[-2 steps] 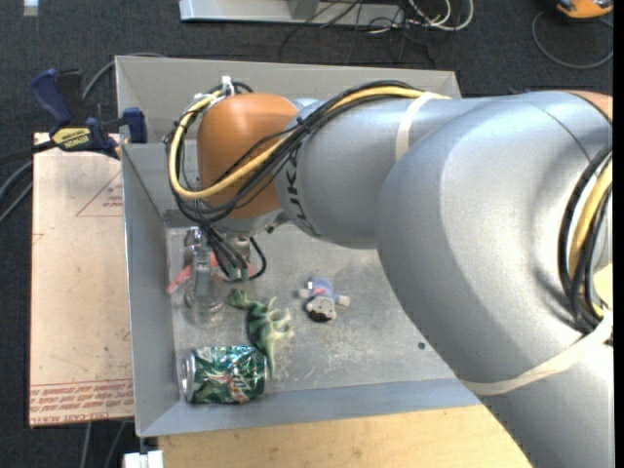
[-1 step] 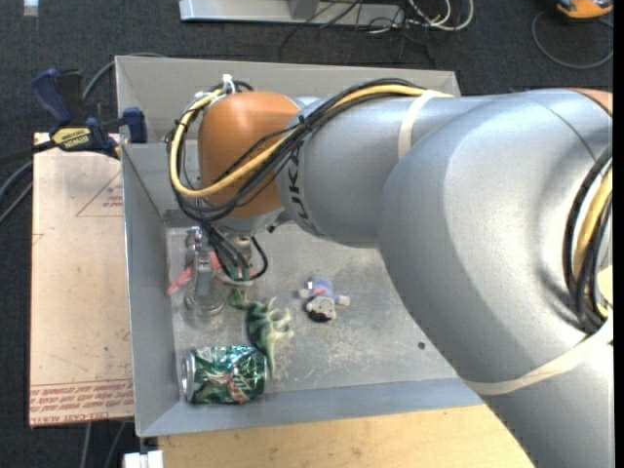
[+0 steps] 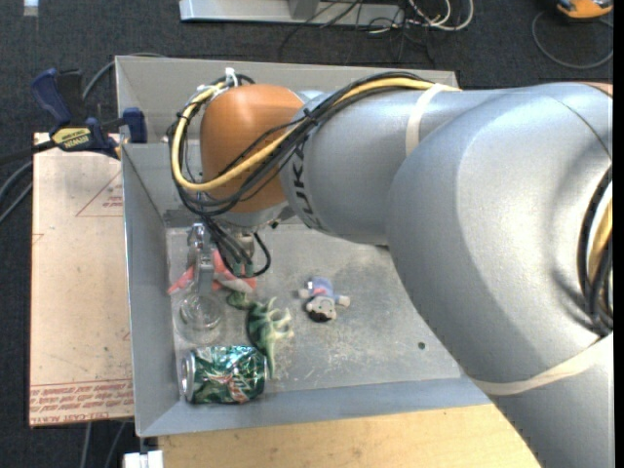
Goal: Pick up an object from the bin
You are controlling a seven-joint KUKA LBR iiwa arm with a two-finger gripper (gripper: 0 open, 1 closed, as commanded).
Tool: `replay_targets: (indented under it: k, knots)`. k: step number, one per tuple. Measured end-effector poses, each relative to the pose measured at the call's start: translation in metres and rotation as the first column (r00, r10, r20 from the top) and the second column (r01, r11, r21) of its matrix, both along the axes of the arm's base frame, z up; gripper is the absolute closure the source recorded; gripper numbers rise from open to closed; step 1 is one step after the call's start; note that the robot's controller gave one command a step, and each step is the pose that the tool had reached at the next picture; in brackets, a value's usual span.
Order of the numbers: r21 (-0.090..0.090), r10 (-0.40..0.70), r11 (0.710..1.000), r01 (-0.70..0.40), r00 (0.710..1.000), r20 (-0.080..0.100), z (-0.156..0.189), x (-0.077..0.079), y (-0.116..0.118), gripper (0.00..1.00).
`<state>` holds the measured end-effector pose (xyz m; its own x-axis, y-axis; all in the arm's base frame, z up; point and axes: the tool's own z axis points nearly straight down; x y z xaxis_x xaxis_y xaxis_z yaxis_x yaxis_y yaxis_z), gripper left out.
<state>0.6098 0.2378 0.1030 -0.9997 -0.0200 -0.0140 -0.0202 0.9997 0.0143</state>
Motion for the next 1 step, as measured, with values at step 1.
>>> replay_targets:
  k: [1]
  knots:
    - [0.0, 0.0, 1.0, 0.0, 1.0, 0.0, 0.0135, 0.0001, 0.0, 1.0]
